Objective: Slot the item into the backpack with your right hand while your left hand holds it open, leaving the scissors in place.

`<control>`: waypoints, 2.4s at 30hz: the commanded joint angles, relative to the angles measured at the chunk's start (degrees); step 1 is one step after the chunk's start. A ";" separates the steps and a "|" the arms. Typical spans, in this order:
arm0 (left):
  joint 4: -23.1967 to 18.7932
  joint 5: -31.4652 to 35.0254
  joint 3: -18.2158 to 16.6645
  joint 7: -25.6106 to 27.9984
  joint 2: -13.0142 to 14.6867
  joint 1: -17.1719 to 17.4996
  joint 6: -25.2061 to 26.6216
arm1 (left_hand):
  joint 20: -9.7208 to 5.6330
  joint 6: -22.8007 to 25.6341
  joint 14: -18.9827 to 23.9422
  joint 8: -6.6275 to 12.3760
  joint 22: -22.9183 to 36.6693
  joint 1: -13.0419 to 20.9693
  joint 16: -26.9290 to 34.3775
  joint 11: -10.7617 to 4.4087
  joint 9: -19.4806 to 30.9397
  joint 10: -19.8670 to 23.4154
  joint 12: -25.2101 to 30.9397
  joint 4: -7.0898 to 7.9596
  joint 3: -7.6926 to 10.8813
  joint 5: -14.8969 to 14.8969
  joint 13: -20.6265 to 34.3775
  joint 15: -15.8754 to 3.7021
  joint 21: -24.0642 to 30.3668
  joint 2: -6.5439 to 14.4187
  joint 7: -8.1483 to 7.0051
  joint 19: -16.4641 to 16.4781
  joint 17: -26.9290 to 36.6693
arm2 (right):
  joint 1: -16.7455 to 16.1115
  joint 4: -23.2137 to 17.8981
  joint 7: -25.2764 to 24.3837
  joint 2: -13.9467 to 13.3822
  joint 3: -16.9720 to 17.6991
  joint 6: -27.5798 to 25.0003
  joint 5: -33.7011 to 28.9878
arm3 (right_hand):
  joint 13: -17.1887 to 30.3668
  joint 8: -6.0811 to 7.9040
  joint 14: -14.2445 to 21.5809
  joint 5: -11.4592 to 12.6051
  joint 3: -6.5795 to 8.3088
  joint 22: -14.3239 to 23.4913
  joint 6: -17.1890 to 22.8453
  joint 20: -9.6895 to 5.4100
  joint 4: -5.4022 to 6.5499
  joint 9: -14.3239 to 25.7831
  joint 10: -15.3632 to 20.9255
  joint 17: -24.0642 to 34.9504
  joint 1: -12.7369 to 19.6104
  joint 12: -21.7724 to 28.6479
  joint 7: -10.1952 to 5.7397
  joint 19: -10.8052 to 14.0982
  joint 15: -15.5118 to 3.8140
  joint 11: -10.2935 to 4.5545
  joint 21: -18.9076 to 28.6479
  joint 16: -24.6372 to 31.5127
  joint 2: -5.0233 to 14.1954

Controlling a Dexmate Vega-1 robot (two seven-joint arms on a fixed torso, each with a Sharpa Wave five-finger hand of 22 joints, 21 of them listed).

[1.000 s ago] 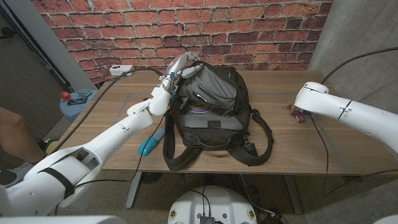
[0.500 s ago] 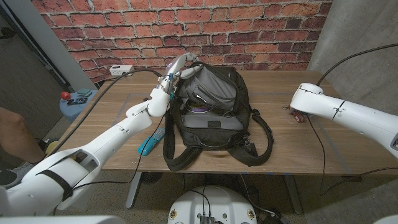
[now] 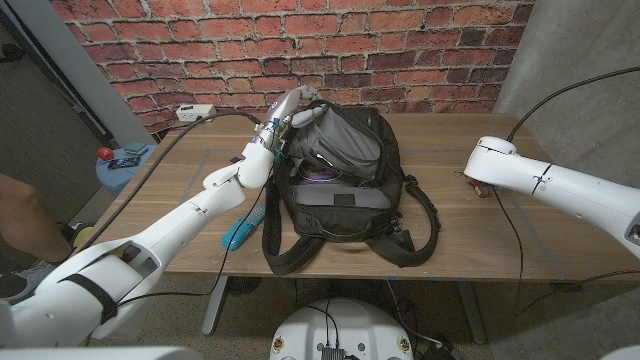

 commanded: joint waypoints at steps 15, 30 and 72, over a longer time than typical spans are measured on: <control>-2.17 -0.04 -0.49 -0.67 0.52 1.33 1.34 | -0.30 -0.43 0.55 0.68 0.21 1.11 0.16 0.03 0.15 0.13 0.14 0.44 0.20 0.33 0.36 -0.07 0.25 1.34 -0.06 0.08 0.31 | -1.10 2.45 -3.67 2.20 -0.45 0.05 -1.02 | 1.77 0.41 1.70 0.68 -0.48 0.35 2.54 -0.71 0.18 0.67 1.47 1.82 2.02 2.50 -0.83 1.66 -1.08 -1.42 0.68 1.66 0.07; -2.65 0.04 -0.77 -0.37 0.56 1.75 1.63 | -0.26 -0.49 0.58 0.81 0.21 1.06 0.08 0.10 -0.13 0.16 0.07 0.35 0.22 0.36 0.30 0.00 0.25 1.29 -0.20 -0.04 0.43 | -2.36 2.74 -6.26 3.17 0.60 -0.24 -2.16 | 3.80 1.20 4.79 0.93 -0.79 0.44 5.99 -2.06 0.06 1.40 4.54 3.78 4.55 5.80 -2.15 3.96 -3.09 -3.48 1.47 3.85 0.45; -1.36 0.08 -0.64 0.41 0.18 1.57 0.27 | -0.04 -0.90 0.49 1.42 0.22 0.71 -0.17 0.03 -0.37 0.03 -0.08 0.32 0.15 0.48 0.37 -0.01 0.22 1.33 -0.43 -0.45 0.77 | -3.64 1.83 -9.20 3.05 1.49 -0.24 -2.15 | 5.95 2.33 9.87 1.21 -0.34 0.55 11.14 -5.05 0.11 2.74 9.16 4.88 8.44 10.11 -3.95 7.15 -6.34 -6.22 2.68 4.66 1.40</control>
